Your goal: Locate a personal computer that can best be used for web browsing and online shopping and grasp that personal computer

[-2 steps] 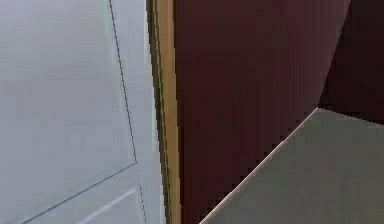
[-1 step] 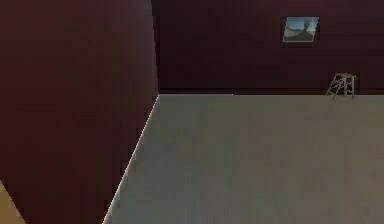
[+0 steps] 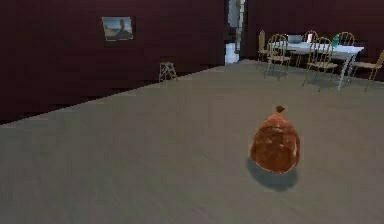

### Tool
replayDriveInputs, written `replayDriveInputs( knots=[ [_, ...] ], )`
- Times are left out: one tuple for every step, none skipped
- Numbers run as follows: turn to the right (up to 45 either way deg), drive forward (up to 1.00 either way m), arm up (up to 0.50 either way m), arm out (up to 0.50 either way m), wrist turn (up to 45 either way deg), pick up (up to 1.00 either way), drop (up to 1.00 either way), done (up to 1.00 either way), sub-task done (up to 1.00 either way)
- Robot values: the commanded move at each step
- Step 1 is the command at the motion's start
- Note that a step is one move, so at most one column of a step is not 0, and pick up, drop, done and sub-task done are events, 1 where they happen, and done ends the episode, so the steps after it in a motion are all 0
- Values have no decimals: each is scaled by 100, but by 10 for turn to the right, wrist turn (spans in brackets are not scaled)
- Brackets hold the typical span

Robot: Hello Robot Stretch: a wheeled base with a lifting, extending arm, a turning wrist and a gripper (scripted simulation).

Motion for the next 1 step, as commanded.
replayDriveInputs(
  knots=[
    [60, 0, 0, 0, 0, 0, 0, 0, 0]
  ],
)
